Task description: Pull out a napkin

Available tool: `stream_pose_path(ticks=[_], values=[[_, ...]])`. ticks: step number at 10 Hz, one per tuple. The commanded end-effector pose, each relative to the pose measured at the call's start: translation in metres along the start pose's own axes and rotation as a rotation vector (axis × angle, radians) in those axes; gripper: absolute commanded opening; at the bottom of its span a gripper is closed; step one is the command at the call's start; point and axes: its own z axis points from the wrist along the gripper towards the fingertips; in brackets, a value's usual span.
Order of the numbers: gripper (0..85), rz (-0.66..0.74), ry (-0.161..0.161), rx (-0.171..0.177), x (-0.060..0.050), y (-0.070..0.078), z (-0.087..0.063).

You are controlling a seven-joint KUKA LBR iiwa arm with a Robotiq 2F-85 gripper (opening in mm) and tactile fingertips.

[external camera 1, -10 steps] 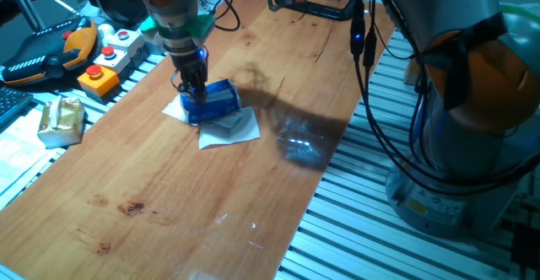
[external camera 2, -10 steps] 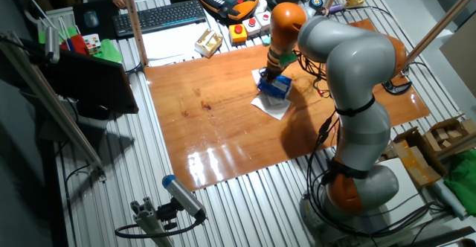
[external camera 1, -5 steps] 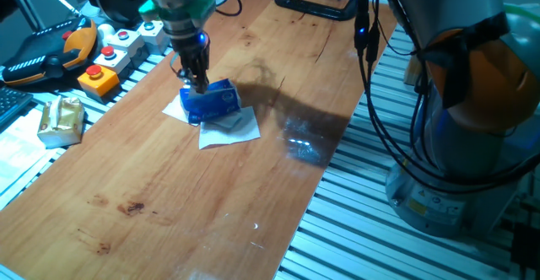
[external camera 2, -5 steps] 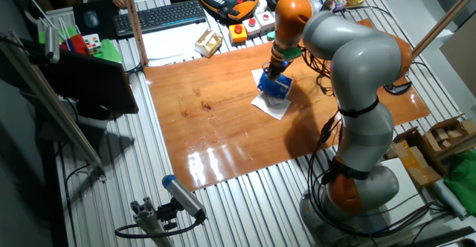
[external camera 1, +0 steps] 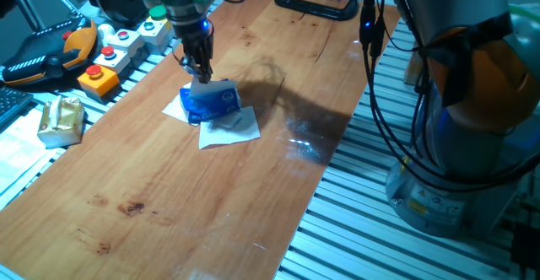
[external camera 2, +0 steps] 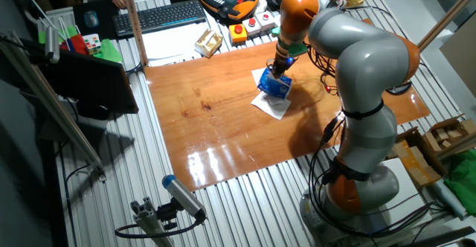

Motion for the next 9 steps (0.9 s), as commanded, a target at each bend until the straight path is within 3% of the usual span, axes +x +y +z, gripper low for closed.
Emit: stream_pose_path(ticks=[1,9], values=[[0.7,-0.003,-0.002,0.000,-0.0002,-0.0003,0.0000],[0.7,-0.006,-0.003,0.023,-0.0009,-0.0017,-0.0005]])
